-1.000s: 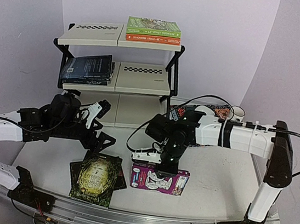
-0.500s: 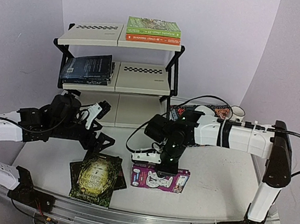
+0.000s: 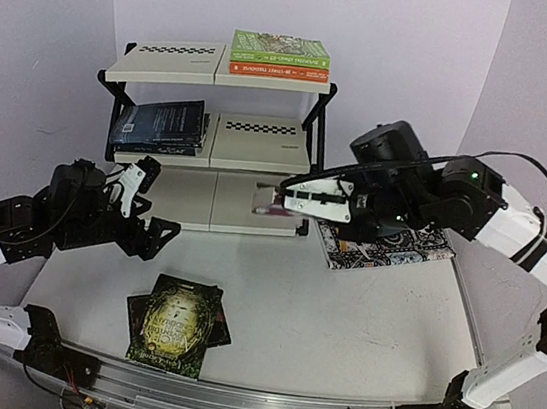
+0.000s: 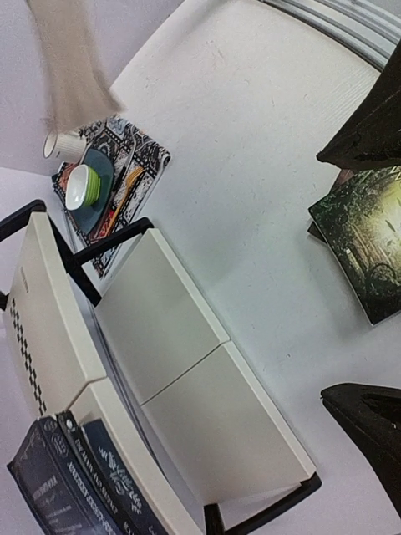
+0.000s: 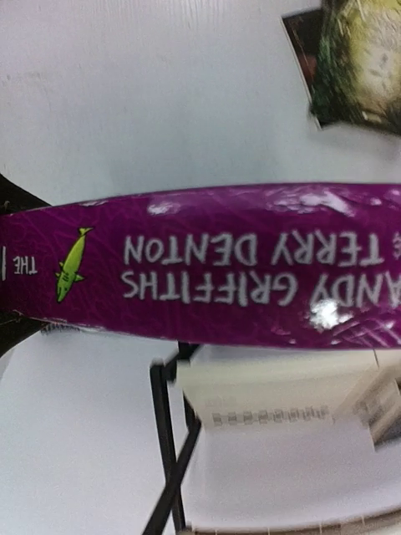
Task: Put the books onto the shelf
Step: Pick up the book from the center of the board, then pass from the right arm to the left
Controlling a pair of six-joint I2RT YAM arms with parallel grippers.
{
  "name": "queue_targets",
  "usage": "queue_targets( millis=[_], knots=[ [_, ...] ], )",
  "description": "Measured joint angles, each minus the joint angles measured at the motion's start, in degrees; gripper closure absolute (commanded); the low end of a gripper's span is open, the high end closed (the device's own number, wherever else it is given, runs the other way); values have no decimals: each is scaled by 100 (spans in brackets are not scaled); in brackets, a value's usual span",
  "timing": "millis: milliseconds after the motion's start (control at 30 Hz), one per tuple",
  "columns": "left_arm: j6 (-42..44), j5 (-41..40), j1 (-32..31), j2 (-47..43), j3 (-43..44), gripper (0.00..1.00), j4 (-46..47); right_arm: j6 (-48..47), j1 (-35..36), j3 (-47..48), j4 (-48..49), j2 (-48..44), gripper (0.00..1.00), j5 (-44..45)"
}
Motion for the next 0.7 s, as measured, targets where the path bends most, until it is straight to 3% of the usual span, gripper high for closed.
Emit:
queue_targets(
  millis=[200,367,567,700],
  knots=[
    [-181,-374,0,-367,39,11,-275,-2022,-66,417,2022,-105,100,675],
    [-267,-479,0,-420,96,12,-474,-3182,-323,2332,3005,1180,100,608],
    [-356,-483,0,-420,201,12,-654,-3825,-793,4546,3543,2616,100,179],
    [-369,-483,0,-450,225,12,-717,-3877,-1019,4868,3550,2765,100,-146]
  ],
)
